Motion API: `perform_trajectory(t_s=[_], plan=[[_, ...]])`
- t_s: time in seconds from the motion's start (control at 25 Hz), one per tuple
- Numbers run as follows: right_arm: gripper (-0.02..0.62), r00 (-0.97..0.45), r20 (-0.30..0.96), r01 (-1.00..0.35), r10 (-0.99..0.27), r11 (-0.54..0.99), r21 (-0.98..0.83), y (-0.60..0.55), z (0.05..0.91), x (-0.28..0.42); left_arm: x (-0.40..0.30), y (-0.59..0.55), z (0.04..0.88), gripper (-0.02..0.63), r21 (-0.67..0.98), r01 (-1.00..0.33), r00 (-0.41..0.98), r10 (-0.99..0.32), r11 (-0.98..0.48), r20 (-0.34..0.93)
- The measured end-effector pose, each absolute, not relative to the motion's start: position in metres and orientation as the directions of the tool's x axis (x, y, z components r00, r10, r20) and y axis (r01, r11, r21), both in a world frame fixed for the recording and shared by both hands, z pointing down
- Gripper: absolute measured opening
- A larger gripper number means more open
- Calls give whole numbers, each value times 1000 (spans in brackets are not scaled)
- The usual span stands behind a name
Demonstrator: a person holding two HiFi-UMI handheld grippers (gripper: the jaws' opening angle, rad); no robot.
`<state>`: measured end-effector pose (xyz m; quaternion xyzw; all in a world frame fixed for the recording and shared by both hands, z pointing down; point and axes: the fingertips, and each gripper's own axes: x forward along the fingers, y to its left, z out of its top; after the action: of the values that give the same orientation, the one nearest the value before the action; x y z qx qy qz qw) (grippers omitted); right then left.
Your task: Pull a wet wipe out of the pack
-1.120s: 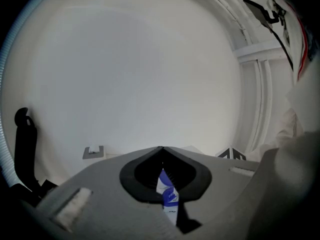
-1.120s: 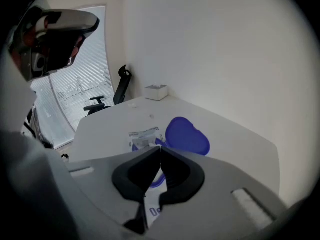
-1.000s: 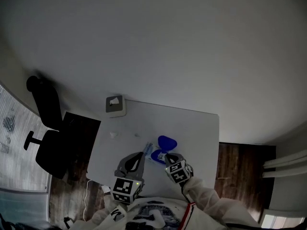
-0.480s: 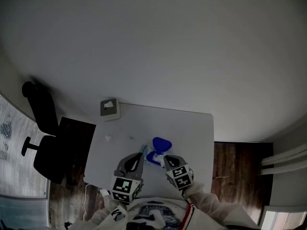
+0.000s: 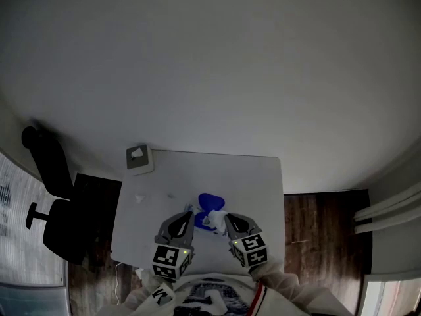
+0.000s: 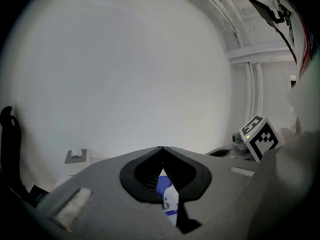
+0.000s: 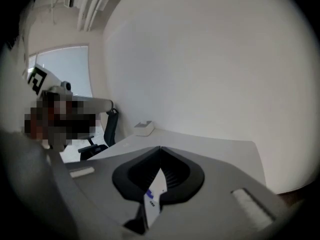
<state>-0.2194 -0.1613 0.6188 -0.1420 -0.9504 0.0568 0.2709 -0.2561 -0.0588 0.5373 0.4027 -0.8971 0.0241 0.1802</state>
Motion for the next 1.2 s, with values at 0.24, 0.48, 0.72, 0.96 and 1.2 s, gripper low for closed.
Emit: perform_trajectory(t_s=[0.24,0.48,0.72,0.96,1.2], plan=[[7,-890,391,172,233,968,-184,-190,571,-215,-258,-73,533,5,105,-750,-594,-735,653,326],[6,-942,298,110,157,980,-168,-218,530,-204,-257,-88,521,5,87,-765,-589,-748,638,304],[6,-975,189,87,118,982,-165,-234,484,-192,-258,-93,515,5,68,-763,-603,-745,643,286],[6,-984,127,98,125,975,-200,-244,466,-182,-251,-93,508,5,32,-743,-634,-717,669,289],[6,-984,104,119,147,964,-240,-254,468,-169,-235,-86,511,5,25,-706,-666,-676,708,316]])
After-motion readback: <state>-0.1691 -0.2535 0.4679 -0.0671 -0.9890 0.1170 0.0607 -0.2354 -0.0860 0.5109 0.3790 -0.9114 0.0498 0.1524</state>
